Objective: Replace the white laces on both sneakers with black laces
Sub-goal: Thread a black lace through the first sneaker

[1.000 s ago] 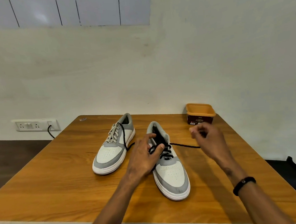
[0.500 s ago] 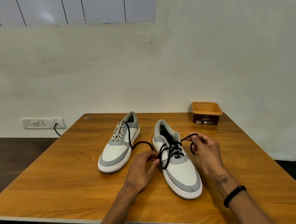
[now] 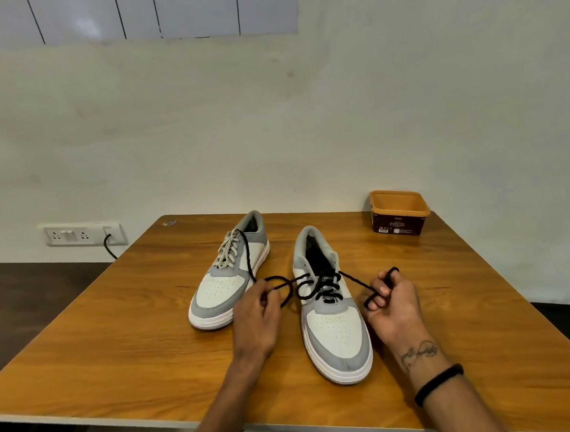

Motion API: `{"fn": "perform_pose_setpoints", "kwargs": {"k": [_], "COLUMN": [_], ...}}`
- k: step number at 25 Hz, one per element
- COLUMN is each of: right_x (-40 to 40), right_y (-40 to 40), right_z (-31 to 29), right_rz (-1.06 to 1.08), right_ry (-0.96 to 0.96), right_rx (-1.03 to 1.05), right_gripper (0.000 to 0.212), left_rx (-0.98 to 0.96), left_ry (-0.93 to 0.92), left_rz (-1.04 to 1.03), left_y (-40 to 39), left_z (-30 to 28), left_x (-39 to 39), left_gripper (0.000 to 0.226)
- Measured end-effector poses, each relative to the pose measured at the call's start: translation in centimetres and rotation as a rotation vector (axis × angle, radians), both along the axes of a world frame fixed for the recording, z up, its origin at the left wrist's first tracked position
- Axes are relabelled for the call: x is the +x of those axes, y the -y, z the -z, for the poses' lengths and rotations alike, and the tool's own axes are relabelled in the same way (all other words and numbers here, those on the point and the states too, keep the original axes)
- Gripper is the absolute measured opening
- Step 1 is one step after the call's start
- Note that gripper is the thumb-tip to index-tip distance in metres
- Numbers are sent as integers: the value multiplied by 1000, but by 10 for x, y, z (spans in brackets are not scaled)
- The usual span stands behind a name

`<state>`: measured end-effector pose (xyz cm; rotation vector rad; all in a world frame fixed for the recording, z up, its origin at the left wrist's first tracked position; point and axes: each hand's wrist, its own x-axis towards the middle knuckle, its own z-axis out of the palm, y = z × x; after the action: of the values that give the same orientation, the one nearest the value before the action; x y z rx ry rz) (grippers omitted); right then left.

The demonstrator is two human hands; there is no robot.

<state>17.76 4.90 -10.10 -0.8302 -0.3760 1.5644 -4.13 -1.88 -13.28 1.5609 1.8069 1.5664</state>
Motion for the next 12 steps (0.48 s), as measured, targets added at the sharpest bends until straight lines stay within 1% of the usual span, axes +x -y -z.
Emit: {"fn": "perform_pose_setpoints", "kwargs": {"k": [1, 2, 3, 4, 6, 7, 9, 10, 11, 12], "right_x": [6, 12, 16, 18, 17, 14, 10, 9, 9, 10], "right_y": [0, 1, 3, 7, 15, 18, 18, 17, 16, 16], "right_z": [0, 1, 0, -2, -7, -8, -10, -10, -11, -11], "right_rz": [13, 16, 7, -23, -153, -217, -241, -209, -180, -158], "right_ry": [64, 202, 384, 571, 894, 1055, 1399, 1529, 1597, 1604], "right_rx": [10, 61, 149, 259, 467, 538, 619, 644, 664, 678], "right_gripper": [28, 30, 33, 37, 41, 40, 31, 27, 26, 27], "left_rx": [-15, -32, -44, -48, -39, -39, -33, -21, -3, 10], "left_ry": [140, 229, 262, 266, 269, 262, 161, 98, 71, 88], "left_rz": [-42, -63, -60, -32, 77, 143, 227, 231, 219, 198], "left_y": [1, 2, 2, 2, 3, 4, 8, 9, 9, 8], "left_z": [-4, -5, -7, -6, -7, -8, -10, -10, -11, -9], "left_x": [-1, -2, -2, -2, 0, 1, 3, 3, 3, 1], "left_gripper": [27, 30, 31, 30, 25, 23, 23, 24, 24, 25]}}
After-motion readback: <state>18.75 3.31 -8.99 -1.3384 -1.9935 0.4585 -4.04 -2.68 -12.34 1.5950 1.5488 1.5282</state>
